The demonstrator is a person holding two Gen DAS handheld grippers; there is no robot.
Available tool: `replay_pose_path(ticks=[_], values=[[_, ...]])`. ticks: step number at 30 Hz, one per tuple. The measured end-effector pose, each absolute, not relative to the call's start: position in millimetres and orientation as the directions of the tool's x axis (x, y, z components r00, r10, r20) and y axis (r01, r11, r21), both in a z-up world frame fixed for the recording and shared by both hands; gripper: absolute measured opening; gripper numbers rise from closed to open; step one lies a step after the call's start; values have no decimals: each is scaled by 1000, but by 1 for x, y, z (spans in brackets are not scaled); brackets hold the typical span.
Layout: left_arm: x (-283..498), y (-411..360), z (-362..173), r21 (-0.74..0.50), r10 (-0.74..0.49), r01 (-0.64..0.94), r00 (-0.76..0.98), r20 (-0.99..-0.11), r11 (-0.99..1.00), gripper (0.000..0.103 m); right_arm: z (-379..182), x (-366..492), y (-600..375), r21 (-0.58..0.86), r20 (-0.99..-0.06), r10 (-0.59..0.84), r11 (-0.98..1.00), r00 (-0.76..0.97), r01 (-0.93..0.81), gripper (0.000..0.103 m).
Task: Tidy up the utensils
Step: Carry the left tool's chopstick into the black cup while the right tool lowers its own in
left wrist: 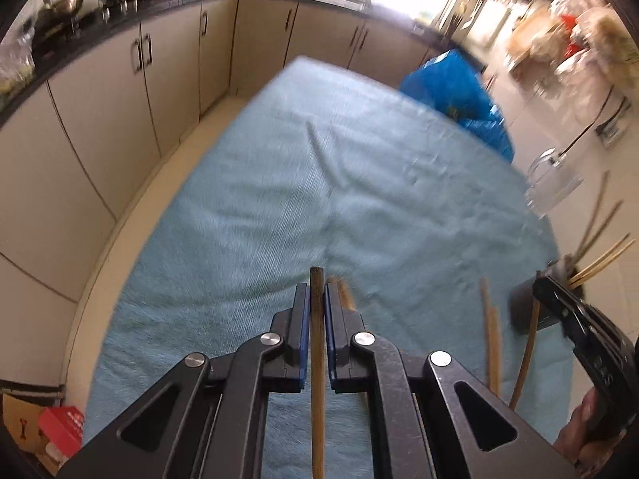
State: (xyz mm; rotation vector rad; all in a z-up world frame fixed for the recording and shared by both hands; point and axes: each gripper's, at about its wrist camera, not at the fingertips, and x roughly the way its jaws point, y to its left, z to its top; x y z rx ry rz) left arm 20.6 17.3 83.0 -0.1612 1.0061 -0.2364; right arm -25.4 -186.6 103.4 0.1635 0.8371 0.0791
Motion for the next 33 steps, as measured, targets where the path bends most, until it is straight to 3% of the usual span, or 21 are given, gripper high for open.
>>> replay_pose_path(ticks=[6,13,33], values=[[-13,10,137,-236,-289,169,631,-720,957,7,150,-83,-190,207,-584,145,978,799,-26,6],[-47,-3,171,-211,-308,224,693,-652,952,7,164,-125,-199,239,-489,141,971,861,-24,6],[-79,-41,203,-179,-354,314,702,-618,933,7,181,-170,-226,281,-401,114,960,909,4,6]])
